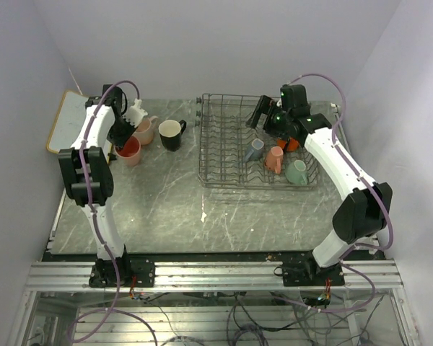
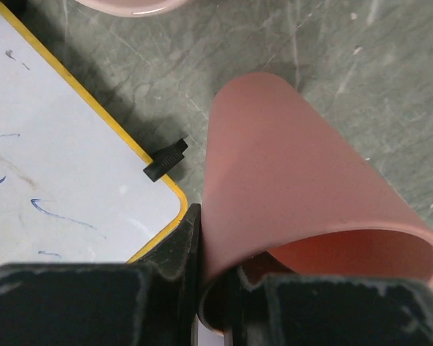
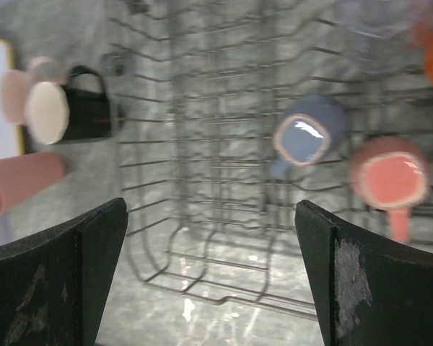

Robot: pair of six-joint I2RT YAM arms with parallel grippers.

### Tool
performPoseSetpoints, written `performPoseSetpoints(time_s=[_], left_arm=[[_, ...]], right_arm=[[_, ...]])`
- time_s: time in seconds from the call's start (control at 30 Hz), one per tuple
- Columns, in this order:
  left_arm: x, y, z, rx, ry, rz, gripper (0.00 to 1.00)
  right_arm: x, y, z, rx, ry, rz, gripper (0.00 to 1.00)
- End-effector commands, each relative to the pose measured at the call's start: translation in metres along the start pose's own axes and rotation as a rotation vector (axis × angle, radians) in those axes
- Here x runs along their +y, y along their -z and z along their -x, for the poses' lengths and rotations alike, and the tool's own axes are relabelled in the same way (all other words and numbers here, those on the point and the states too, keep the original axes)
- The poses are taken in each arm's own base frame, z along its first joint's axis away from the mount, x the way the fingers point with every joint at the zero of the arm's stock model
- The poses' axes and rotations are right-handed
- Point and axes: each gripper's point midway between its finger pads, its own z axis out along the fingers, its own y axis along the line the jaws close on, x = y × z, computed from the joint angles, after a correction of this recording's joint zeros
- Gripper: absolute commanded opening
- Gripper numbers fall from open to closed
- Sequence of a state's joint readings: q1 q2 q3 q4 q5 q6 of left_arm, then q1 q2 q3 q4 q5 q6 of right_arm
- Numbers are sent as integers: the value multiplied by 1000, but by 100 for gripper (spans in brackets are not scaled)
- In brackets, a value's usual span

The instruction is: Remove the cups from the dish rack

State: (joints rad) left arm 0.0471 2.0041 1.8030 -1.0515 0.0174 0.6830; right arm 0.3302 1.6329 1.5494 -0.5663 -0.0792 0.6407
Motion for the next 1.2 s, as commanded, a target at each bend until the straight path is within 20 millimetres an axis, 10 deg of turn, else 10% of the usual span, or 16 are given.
performPoseSetpoints(time_s=[0.0,0.13,0.33,0.6,0.9,1.17], left_arm=[[9,-4,-11,106,31,27,7],[13,-22,-12,144,44,24,8],[20,-16,0,90,54,55,58],[16,23,14,-19,52,63,99],[-3,93,19,-144,50,47,99],[-42,109,17,-200,34,-59,99]], right_arm=[[-51,-3,0,4,77,-208,100],[-69,-1,7,-20,88,-285,100],[-102,-6,20,-45,100,-434,100],[-138,-22,35,-56,132,-570,100],[-158,-53,54,-48,178,-687,100],[-189,-61,24,3,139,-711,91]])
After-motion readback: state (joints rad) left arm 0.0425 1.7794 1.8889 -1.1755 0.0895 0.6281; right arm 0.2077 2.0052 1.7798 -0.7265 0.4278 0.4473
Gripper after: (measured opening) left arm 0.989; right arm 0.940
